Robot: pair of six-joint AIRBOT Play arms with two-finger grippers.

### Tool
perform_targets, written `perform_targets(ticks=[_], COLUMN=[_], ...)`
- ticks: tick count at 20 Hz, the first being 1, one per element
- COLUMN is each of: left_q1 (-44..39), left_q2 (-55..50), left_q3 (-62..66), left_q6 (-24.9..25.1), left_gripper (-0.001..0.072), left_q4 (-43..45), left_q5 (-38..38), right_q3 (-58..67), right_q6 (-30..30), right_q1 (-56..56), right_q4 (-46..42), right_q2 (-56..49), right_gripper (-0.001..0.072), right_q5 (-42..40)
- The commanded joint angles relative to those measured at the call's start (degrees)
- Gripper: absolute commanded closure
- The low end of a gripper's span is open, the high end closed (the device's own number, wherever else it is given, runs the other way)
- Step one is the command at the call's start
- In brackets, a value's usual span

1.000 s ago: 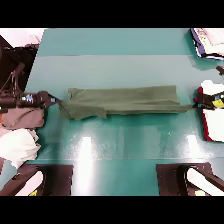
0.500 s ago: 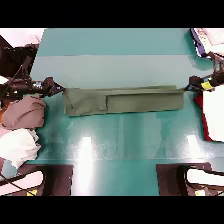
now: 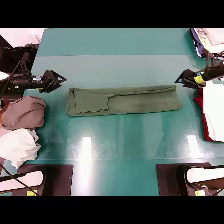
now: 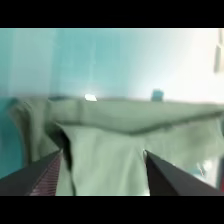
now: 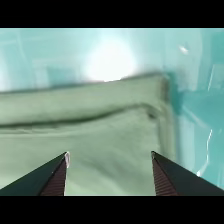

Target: Fold the shirts.

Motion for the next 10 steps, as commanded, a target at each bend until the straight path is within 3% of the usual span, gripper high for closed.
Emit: perform_targets(ticks=[1,2,7,10], left_q1=[0.02,0.00,-4.24,-9.60], left_q2=[-0.13,-0.13,-0.13,-0.15], left_q3=[1.31,1.31,1.25,0.87], left_q6=[0.72,2.05,2.67,2.64], left_gripper=[0.0482,0.0685,0.0682,0.0682], left_q4=[0.00,0.00,3.39,5.09], left_q5=[-7.76,-10.05,-15.15,-14.19], right_q3=[-1.73,-2.91,-4.42,-4.28], right_q6=[-3.82,-4.37,-9.03,-11.41], right_q1=[-4.68,-6.23,-11.93,-12.00], right_q4=[0.94,1.03,6.95,9.94], right_q2=[-0.61,-0.61,-5.11,-9.05], right_gripper=[0.0138,0.0138,0.0144,0.0203], right_q5=[5.70,5.66,7.63,7.67])
